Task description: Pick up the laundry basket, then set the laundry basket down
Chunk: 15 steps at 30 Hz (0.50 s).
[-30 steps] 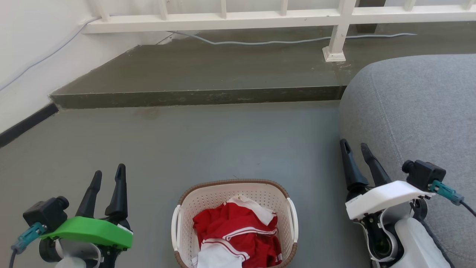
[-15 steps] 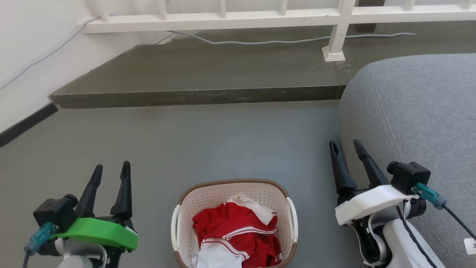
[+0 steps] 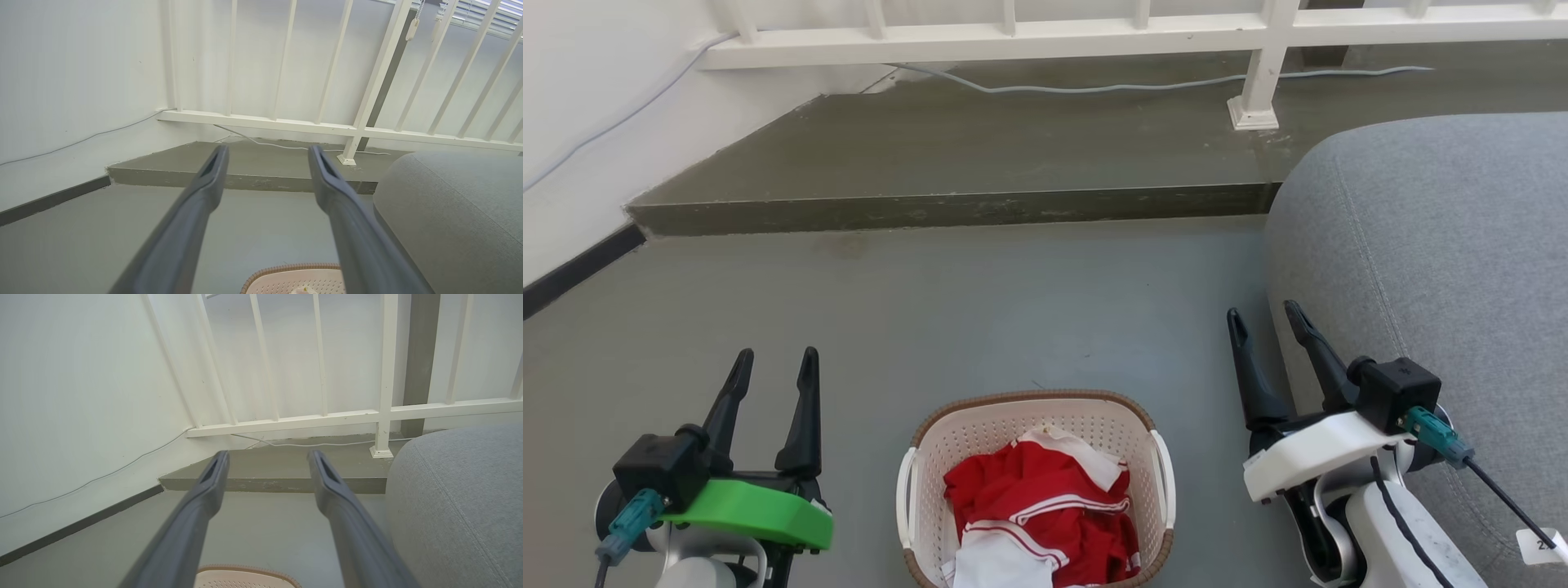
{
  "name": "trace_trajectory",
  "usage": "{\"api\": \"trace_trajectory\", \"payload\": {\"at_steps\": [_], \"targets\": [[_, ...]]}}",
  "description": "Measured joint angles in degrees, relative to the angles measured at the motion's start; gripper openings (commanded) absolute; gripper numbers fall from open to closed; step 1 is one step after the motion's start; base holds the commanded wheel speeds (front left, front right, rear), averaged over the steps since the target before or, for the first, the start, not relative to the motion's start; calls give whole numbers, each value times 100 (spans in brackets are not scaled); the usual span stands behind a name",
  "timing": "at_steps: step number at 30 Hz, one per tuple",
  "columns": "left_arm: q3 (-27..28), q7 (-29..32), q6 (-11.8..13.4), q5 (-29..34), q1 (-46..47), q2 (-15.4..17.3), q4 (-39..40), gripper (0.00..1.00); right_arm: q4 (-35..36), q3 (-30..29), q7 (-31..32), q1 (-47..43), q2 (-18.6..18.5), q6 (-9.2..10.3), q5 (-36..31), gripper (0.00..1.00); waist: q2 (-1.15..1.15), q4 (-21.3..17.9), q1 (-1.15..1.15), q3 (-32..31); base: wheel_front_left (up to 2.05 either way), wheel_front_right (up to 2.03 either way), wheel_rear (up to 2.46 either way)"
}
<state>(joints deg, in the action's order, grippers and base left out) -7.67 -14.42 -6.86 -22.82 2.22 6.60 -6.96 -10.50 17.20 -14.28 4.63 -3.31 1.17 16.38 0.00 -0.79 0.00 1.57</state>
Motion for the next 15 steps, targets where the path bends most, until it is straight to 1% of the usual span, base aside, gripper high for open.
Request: {"api": "trace_trajectory", "payload": {"at_steps": [10,11,15], "targets": [[24,-1,-15,33,0,-29,-7,100,-36,-20,-1,20,4,4,-1,100,0,-20,0,30,0,0,0],[25,-1,-16,33,0,-30,-3,100,-42,-19,-1,20,5,47,-1,100,0,-22,0,41,0,0,0],[34,0,-18,33,0,-30,5,100,-54,-19,-3,19,9,97,-1,100,0,-36,0,143,0,0,0]]}}
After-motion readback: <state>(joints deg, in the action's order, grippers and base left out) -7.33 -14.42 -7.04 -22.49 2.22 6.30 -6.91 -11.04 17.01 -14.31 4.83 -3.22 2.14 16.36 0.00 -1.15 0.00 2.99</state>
